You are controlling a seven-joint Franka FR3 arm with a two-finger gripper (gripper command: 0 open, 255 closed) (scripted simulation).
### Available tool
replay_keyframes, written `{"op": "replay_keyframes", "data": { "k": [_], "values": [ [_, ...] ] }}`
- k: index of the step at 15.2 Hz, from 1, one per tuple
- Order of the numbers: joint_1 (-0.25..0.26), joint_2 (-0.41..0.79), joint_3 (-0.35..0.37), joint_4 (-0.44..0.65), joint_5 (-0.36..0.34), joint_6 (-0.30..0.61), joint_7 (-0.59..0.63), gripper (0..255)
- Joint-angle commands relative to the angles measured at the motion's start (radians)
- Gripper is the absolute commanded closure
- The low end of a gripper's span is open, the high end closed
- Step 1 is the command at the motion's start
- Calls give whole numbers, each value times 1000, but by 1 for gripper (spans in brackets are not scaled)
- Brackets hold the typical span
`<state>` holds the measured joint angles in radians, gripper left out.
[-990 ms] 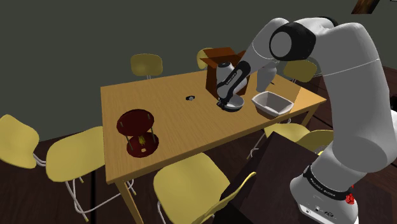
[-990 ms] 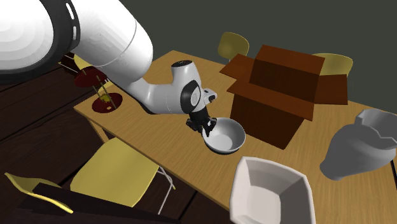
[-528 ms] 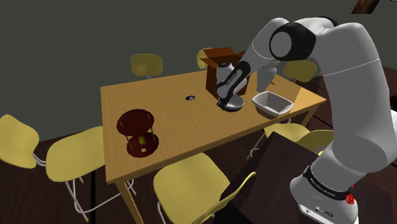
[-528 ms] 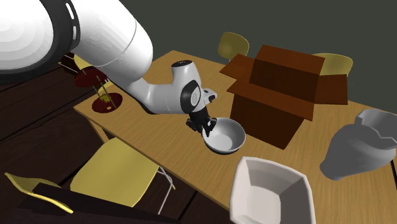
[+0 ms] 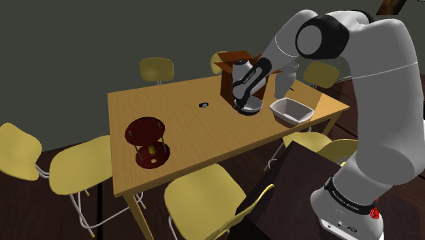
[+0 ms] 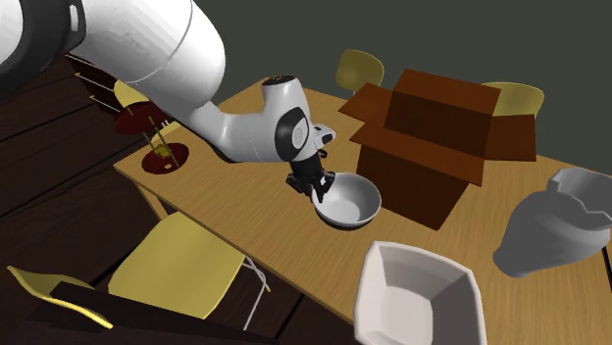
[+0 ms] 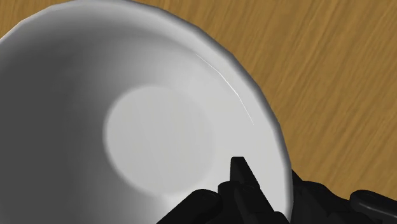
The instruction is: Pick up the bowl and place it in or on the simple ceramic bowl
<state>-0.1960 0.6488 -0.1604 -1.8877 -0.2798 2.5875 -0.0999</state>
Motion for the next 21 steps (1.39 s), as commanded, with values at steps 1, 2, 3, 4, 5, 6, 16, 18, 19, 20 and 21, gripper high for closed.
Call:
{"op": "replay_keyframes", "data": {
  "k": [1, 2, 3, 4, 5, 6, 16, 18, 19, 20, 21],
  "values": [
    [-1, -24, 0, -7, 1, -16, -6, 255],
    [-1, -35, 1, -9, 2, -24, -9, 255],
    [-1, -46, 1, -11, 2, -33, -11, 255],
    [-1, -56, 2, -13, 3, -41, -14, 255],
    [-1, -67, 2, -15, 4, -50, -17, 255],
    [-1, -78, 3, -16, 5, -59, -19, 255],
    [0, -176, 6, -18, 13, -153, -46, 255],
    [0, -194, 7, -16, 15, -173, -52, 255],
    [1, -203, 7, -15, 16, -183, -55, 255],
    [1, -212, 8, -13, 17, -194, -57, 255],
    [1, -221, 8, -11, 18, -204, -60, 255]
  ]
}}
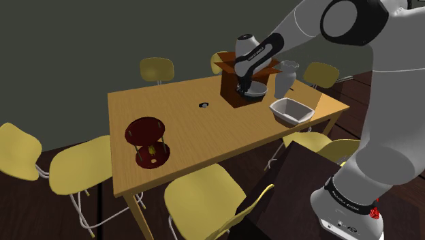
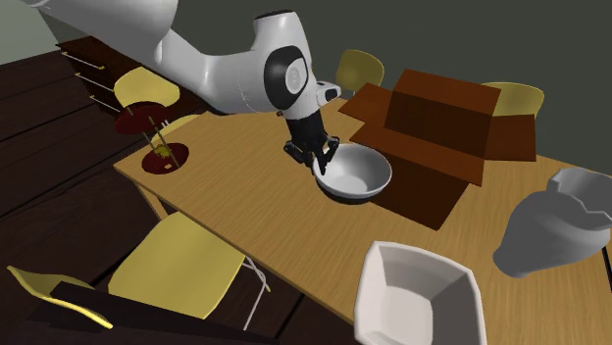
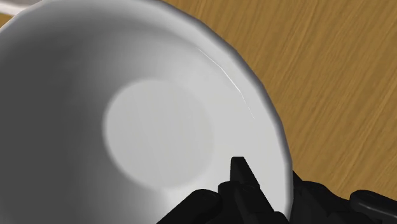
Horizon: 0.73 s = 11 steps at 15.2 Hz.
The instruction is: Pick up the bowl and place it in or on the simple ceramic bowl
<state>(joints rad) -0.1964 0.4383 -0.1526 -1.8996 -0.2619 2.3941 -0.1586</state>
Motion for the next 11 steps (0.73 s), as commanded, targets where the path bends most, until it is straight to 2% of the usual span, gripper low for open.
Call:
{"op": "replay_keyframes", "data": {
  "k": [1, 5, 11],
  "values": [
    [1, -18, 1, 3, 1, -21, -4, 255],
    [2, -47, 2, 11, 5, -58, -14, 255],
    [-68, -164, -39, -160, -11, 23, -105, 255]
  ]
}}
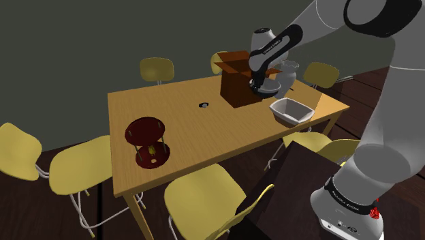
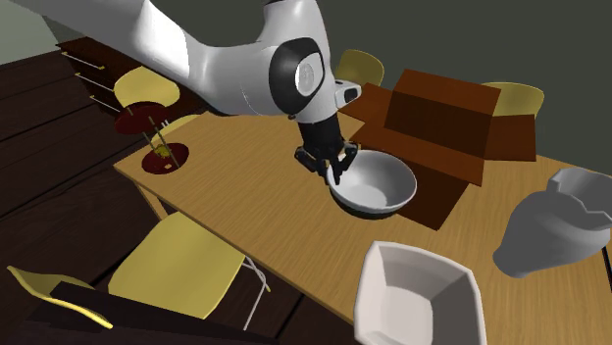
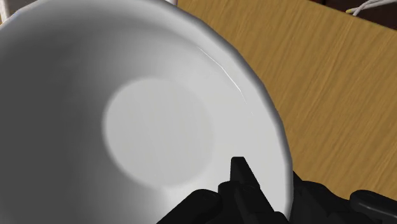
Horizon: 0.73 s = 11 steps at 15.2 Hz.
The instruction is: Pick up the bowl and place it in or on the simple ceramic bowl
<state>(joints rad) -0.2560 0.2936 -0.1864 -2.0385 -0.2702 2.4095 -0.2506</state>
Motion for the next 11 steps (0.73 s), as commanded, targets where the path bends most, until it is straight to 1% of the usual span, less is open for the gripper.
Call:
{"op": "replay_keyframes", "data": {
  "k": [1, 6, 11],
  "values": [
    [-21, -36, -13, -46, -4, 19, -30, 255],
    [-85, -111, -55, -150, -13, 71, -125, 255],
    [-153, -169, -103, -226, -14, 115, -235, 255]
  ]
}}
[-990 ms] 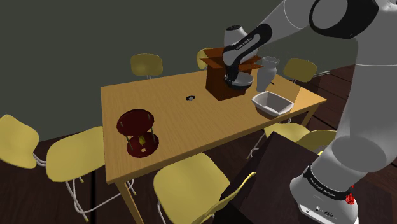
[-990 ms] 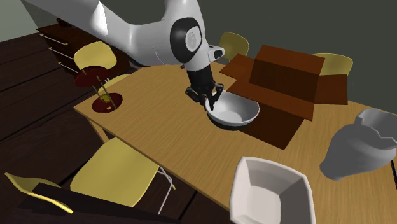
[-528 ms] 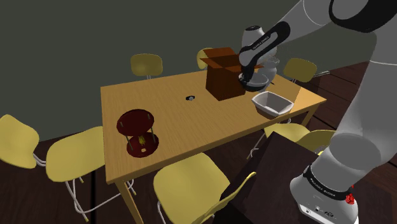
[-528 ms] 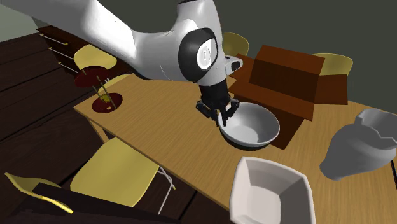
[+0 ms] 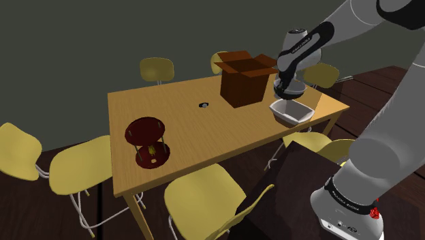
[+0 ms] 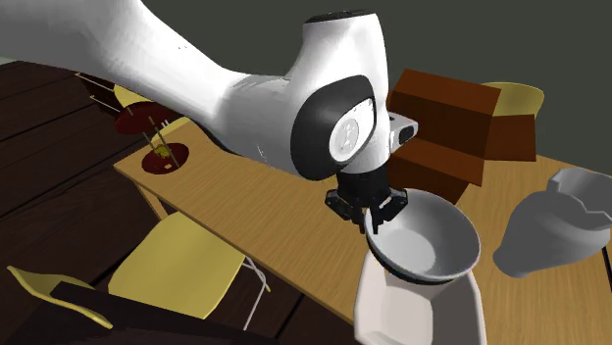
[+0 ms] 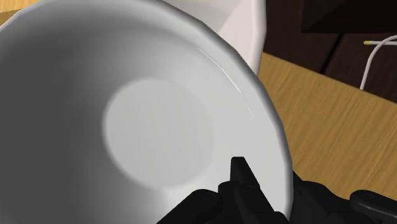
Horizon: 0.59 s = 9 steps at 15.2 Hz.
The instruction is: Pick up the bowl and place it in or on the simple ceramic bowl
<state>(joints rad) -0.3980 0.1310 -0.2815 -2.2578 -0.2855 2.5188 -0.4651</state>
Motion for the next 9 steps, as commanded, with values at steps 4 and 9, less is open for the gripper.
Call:
{"op": "replay_keyframes", "data": {
  "k": [4, 9],
  "values": [
    [-68, -40, -48, -48, 9, 34, -122, 255],
    [-79, -1, -54, -64, 14, 91, -131, 255]
  ]
}}
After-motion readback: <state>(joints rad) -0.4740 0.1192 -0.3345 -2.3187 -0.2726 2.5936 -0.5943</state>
